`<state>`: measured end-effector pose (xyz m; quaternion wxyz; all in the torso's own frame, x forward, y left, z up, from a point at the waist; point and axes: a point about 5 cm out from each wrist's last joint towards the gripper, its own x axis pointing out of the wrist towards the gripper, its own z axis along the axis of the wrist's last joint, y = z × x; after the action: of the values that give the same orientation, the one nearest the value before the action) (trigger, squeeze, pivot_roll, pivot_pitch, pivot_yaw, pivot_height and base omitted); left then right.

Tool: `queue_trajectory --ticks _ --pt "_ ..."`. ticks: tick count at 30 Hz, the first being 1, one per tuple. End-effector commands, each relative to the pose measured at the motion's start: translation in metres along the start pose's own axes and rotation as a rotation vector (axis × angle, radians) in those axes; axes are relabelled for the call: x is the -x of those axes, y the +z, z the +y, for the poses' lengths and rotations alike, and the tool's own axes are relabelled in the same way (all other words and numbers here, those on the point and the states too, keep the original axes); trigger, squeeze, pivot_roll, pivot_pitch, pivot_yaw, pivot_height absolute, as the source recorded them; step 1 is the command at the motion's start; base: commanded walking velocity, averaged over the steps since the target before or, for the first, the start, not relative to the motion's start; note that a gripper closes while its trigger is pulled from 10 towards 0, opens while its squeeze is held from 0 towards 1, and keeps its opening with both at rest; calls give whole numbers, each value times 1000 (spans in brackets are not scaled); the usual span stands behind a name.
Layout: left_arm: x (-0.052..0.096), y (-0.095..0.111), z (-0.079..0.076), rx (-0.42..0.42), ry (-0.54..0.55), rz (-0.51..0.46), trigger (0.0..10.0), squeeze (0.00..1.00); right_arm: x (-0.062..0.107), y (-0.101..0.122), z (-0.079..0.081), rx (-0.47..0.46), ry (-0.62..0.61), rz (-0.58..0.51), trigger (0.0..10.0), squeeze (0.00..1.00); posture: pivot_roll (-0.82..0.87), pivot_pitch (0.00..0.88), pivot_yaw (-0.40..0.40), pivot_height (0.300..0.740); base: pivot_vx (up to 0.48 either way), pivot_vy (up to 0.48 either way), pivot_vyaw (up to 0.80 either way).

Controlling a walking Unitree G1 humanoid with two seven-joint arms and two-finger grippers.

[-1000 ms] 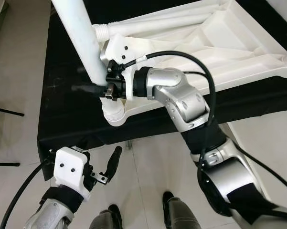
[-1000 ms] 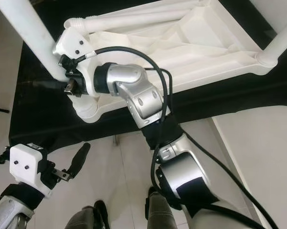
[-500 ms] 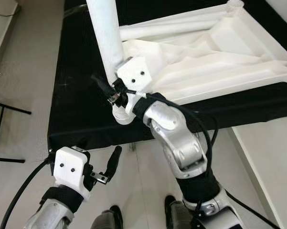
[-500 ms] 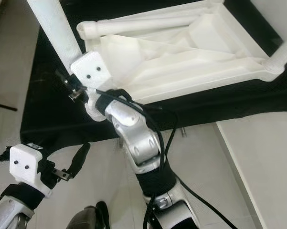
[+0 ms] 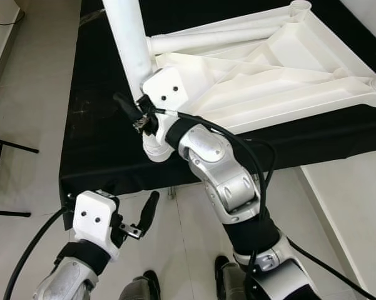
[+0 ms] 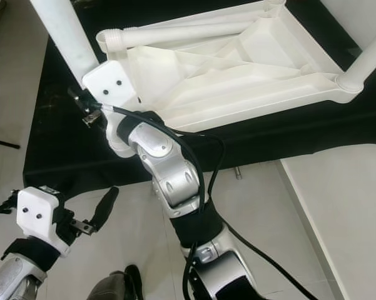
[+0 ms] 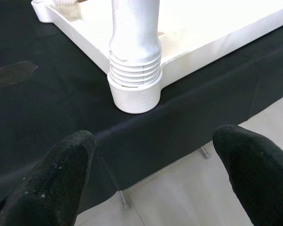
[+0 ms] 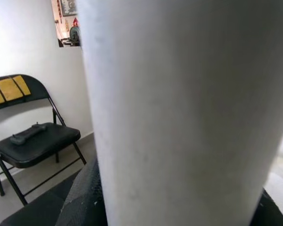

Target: Building children table

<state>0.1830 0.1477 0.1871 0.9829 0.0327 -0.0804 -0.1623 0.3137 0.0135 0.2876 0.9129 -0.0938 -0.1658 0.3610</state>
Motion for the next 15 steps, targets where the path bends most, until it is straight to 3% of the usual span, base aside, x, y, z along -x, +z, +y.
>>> queue_trajectory --ticks 1,9,15 --pt "2 -6 3 -2 19 24 10000 0 3 -36 0 -99 7 162 10000 0 24 343 32 740 0 0 0" --pt "-4 -11 8 -16 34 29 10000 0 -5 -27 -6 -137 68 110 10000 0 24 309 25 740 0 0 0" --pt "-10 -15 16 -7 81 38 10000 0 -13 -1 -12 -220 144 -31 10000 0 29 267 19 740 0 0 0"
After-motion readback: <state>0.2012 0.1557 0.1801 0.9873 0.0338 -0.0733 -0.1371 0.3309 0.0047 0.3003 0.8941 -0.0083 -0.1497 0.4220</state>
